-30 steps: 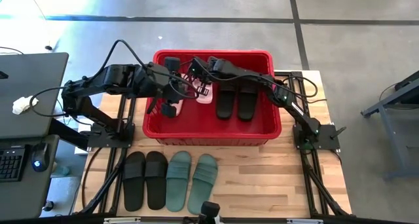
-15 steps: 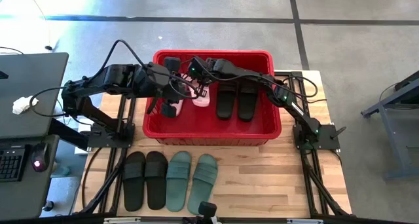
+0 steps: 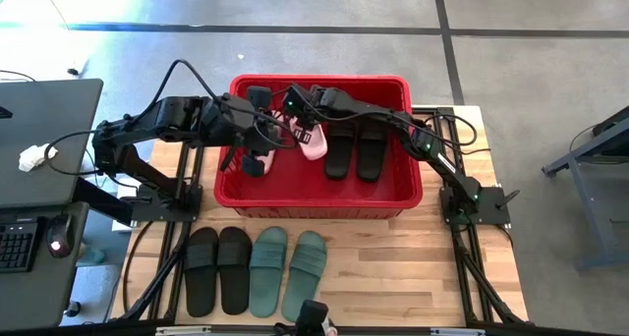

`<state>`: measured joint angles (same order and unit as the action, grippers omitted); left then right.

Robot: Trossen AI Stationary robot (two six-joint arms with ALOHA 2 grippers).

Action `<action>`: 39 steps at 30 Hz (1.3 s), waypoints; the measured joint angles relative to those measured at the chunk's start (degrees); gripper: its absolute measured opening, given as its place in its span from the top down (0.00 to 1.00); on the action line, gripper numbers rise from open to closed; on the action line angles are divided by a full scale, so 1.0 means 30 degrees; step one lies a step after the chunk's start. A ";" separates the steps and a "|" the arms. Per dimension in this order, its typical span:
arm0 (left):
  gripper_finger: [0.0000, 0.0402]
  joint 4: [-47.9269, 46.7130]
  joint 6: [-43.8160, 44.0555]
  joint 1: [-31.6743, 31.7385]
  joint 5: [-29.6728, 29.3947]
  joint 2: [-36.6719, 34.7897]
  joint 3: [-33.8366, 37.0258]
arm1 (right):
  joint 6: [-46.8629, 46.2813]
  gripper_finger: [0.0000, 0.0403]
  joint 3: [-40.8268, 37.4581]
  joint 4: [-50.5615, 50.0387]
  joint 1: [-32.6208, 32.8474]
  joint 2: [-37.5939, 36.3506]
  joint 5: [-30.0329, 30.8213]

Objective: Pick and place slides into bin
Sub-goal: Put the pink slide into the red bin, then put the green slide into the red bin

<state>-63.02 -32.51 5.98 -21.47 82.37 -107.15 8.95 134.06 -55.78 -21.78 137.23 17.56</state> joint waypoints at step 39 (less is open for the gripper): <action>0.68 -0.0991 0.0203 -0.0002 0.1532 -0.0020 0.0000 | 0.0461 0.73 0.0299 -0.4993 -0.0772 -0.3085 -1.0481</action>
<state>-66.00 -31.90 5.97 -16.88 82.31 -107.15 10.33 134.96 -70.76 -24.10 127.98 -13.88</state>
